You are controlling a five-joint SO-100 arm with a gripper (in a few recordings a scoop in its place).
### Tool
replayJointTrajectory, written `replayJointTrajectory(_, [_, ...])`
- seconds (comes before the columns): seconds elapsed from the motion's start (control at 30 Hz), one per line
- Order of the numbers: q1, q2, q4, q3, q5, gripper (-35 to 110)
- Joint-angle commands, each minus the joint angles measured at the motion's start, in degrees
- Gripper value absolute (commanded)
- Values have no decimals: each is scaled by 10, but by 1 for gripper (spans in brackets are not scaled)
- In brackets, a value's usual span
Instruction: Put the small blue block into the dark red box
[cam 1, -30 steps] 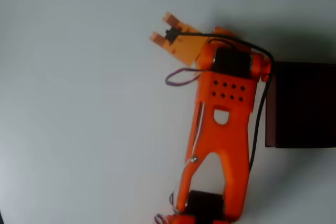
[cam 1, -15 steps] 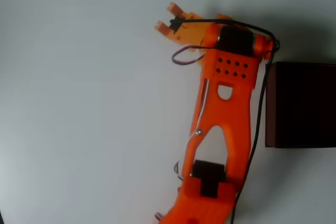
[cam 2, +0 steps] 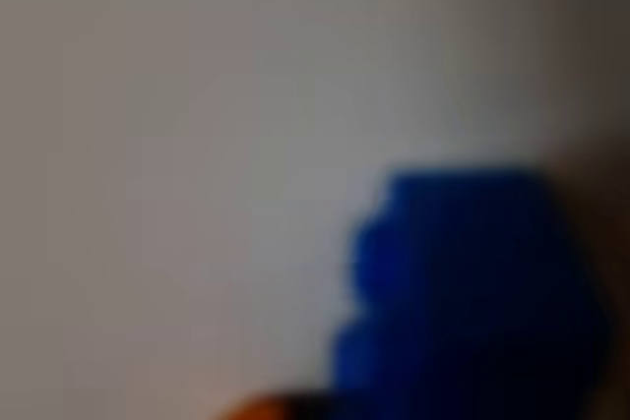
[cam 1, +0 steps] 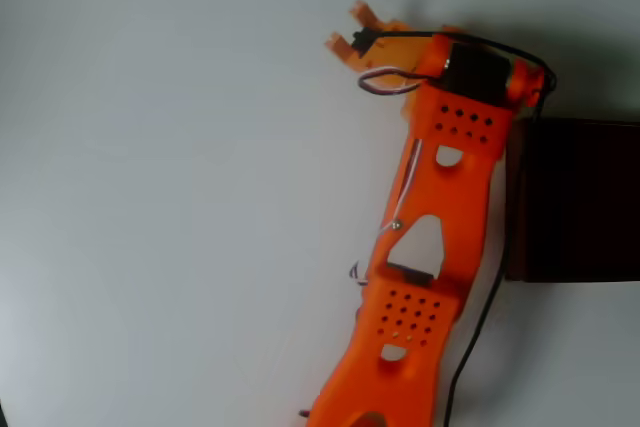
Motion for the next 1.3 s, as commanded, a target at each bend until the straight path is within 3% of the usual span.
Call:
replayJointTrajectory(0.0, [12,-25,19,-44,4,2])
replayJointTrajectory(0.3, [22,5,20,-7,2,0])
replayJointTrajectory(0.5, [75,214,20,161,-6,0])
replayJointTrajectory(0.77, [221,438,19,350,-18,0])
replayJointTrajectory(1.0, [284,363,15,364,-12,1])
replayJointTrajectory(1.27, [274,330,6,386,-14,19])
